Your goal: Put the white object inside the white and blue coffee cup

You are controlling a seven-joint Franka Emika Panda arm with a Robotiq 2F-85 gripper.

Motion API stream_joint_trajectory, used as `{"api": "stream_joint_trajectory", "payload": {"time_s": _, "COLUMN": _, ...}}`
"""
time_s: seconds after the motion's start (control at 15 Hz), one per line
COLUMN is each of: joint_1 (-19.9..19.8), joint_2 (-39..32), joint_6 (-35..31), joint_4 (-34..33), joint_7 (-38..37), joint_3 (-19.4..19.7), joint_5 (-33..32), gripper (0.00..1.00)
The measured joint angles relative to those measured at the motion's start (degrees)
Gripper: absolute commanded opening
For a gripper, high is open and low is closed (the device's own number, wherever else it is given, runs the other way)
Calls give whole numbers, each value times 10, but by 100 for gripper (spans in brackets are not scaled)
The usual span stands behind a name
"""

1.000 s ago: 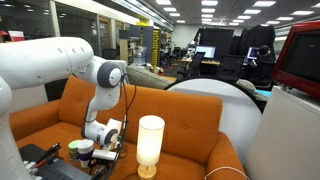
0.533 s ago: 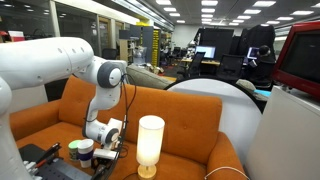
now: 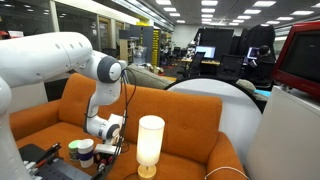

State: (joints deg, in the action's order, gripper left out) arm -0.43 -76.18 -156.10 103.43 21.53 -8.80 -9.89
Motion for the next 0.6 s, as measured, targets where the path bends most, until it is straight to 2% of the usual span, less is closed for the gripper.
{"api": "stream_joint_trajectory", "payload": {"time_s": 0.33, "joint_1": 12, "joint_2": 97, "joint_6": -87, "joint_4": 102, "joint_7": -37, "joint_3": 3, "joint_5": 0, "gripper": 14}}
{"api": "stream_joint_trajectory", "payload": {"time_s": 0.6, "joint_1": 68, "joint_2": 179, "joint_6": -195, "joint_4": 192, "joint_7": -89, "joint_3": 32, "joint_5": 0, "gripper": 14}}
